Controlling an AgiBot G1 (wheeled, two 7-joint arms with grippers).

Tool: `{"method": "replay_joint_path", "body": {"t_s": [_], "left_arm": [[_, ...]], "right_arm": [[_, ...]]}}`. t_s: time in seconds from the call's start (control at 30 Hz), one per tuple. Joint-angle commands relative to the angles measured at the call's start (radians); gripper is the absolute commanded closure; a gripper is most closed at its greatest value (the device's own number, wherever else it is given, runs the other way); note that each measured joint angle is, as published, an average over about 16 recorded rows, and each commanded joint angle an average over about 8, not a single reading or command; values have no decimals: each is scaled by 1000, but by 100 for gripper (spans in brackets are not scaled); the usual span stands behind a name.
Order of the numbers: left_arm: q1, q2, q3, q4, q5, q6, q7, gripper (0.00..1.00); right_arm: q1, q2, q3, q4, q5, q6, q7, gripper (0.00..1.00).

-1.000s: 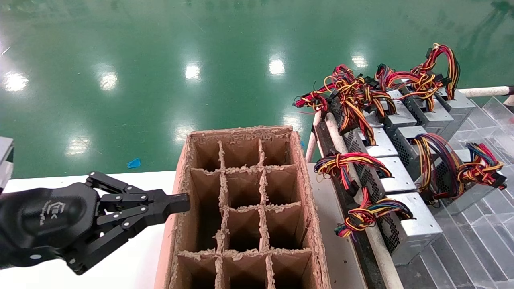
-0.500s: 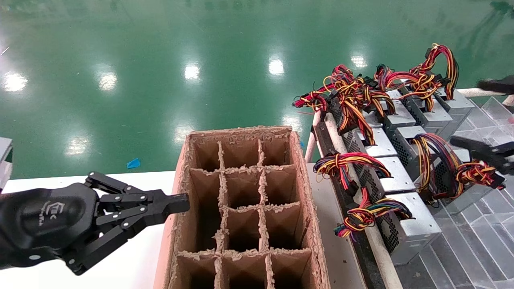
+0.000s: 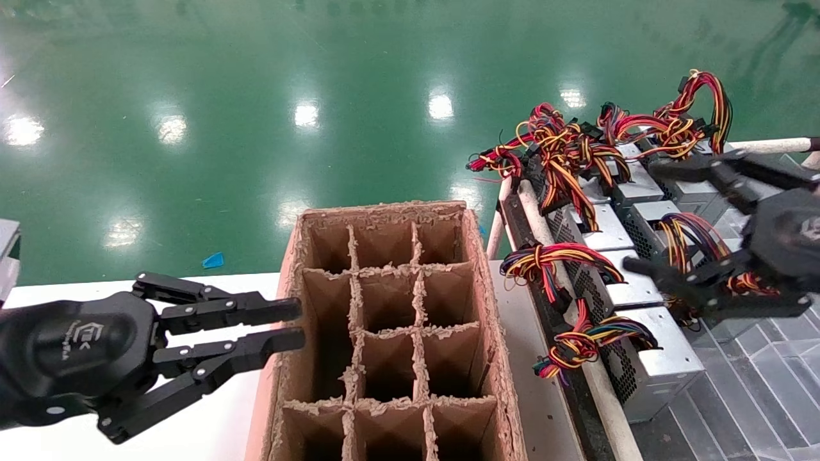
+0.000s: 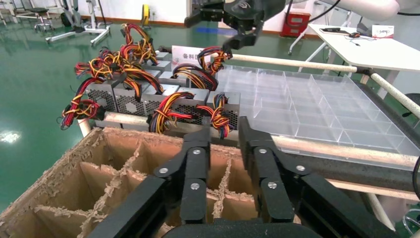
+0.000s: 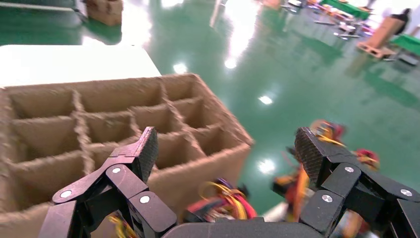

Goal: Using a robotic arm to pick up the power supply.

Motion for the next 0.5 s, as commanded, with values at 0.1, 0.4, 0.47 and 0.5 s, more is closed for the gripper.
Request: {"method": "replay_joint_path", "body": {"t_s": [0.1,0.4,0.47,0.5], "left_arm": [[0,0,0,0,0,0,0,0],[0,0,0,0,0,0,0,0],[0,0,0,0,0,0,0,0],[0,0,0,0,0,0,0,0]], "right_arm": [[-42,-19,17,63,16,7,46,0],[-138,-62,56,205,52,21,149,0],[-159,-71,65,237,60,24,172,0],[-170,-76,69,253,64,26,183,0]]}}
